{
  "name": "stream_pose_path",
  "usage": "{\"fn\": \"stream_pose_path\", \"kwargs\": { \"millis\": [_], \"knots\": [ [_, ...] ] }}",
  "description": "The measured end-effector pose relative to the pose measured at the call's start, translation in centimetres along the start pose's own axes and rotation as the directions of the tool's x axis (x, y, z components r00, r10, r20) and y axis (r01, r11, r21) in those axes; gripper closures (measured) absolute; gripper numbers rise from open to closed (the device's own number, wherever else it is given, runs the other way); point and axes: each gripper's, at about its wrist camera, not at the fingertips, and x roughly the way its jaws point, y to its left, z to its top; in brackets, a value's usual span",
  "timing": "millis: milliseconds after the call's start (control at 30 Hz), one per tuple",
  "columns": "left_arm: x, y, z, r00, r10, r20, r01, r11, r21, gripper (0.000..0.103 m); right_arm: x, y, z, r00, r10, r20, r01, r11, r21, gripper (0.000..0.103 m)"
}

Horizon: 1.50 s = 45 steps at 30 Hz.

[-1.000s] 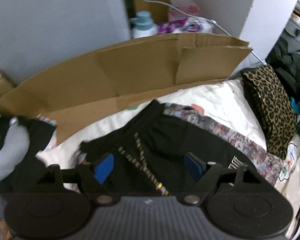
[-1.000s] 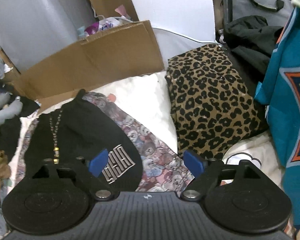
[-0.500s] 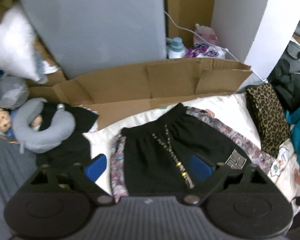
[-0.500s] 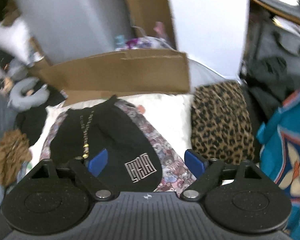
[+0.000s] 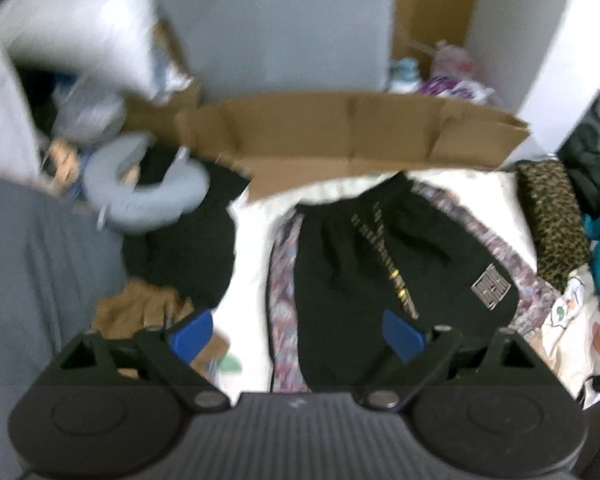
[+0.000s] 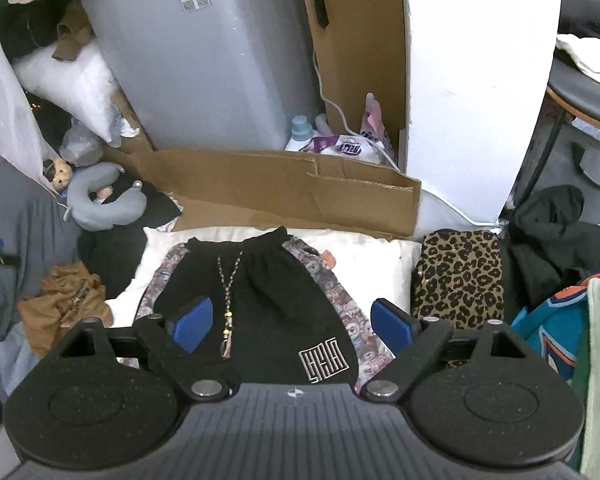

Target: Fold clothes

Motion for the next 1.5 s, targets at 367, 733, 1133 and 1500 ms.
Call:
{"fn": "stream_pose_path", "kwargs": {
  "millis": [367, 733, 1133, 1500],
  "knots": [
    [0.3, 5.9, -3.3, 0.999, -0.044, 0.021, 0.046, 0.989, -0.143, 0.009, -4.4, 5.9, 4.1, 0.999, -0.042, -0.030, 0.043, 0.999, 0.007, 0.012],
    [2.7, 5.8, -9.0, 0.995, -0.053, 0.087, 0.067, 0.983, -0.169, 0.009, 1.2, 9.7, -1.6, 0.999, 0.048, 0.005, -0.048, 0.999, -0.007, 0.012],
    [4.3, 4.3, -14.9, 0.990, -0.032, 0.138, 0.069, 0.959, -0.273, 0.009, 6.7, 11.7, -9.5, 0.995, 0.094, 0.011, -0.095, 0.994, 0.061, 0.012],
    [5.9, 7.2, -16.6, 0.993, -0.085, 0.088, 0.112, 0.916, -0.385, 0.008, 10.4, 14.9, -14.2, 0.989, 0.144, -0.044, -0.142, 0.989, 0.034, 0.012]
  ]
}}
